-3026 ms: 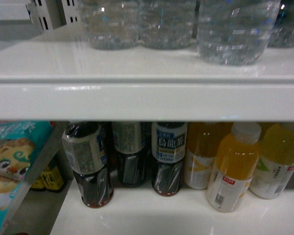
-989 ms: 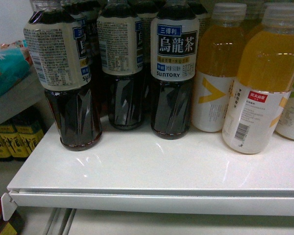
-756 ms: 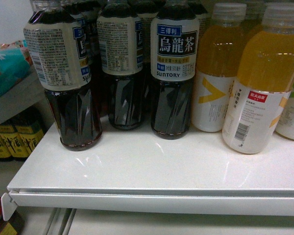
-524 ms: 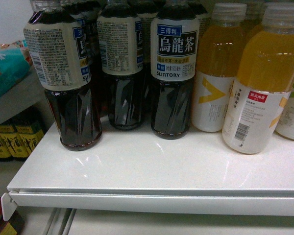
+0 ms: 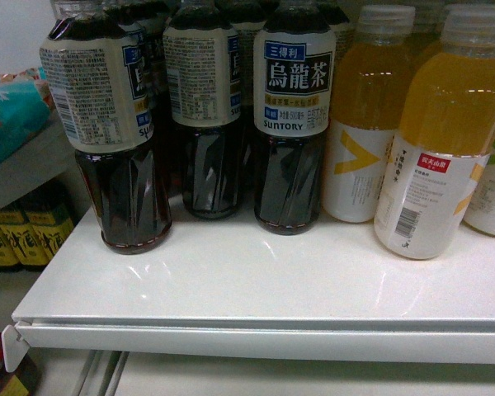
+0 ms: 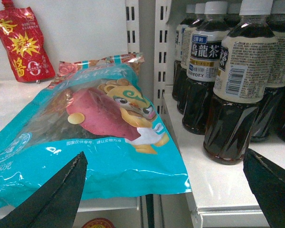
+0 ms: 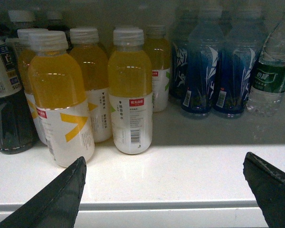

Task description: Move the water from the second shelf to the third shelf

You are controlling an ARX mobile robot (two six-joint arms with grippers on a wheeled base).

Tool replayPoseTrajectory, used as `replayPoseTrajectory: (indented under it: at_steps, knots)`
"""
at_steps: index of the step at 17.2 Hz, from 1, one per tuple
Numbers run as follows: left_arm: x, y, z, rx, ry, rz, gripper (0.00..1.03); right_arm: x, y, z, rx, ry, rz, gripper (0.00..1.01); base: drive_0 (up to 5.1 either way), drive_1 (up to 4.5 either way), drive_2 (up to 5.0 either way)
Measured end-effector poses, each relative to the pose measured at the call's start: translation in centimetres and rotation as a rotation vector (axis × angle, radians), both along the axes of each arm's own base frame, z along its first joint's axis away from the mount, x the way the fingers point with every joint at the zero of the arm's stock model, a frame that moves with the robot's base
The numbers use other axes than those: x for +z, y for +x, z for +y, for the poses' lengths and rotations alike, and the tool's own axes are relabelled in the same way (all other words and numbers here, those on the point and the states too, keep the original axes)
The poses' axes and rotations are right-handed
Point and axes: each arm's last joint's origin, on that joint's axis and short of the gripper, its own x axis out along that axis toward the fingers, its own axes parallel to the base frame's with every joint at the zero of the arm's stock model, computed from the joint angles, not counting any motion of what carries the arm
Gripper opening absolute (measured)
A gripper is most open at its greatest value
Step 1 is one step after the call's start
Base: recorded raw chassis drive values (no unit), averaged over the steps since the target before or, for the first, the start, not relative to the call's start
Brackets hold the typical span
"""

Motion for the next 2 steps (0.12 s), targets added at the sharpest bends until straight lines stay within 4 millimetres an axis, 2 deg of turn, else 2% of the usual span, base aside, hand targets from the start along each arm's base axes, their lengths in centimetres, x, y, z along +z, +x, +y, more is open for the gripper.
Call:
replayPoseTrajectory:
  at_steps: [2]
  knots:
    - [0.00, 0.00, 0.00, 0.000, 0.000, 0.000, 0.98, 0.00, 0.00, 0.00, 0.000, 0.000, 0.000, 0.98, 0.0, 0.00, 0.0]
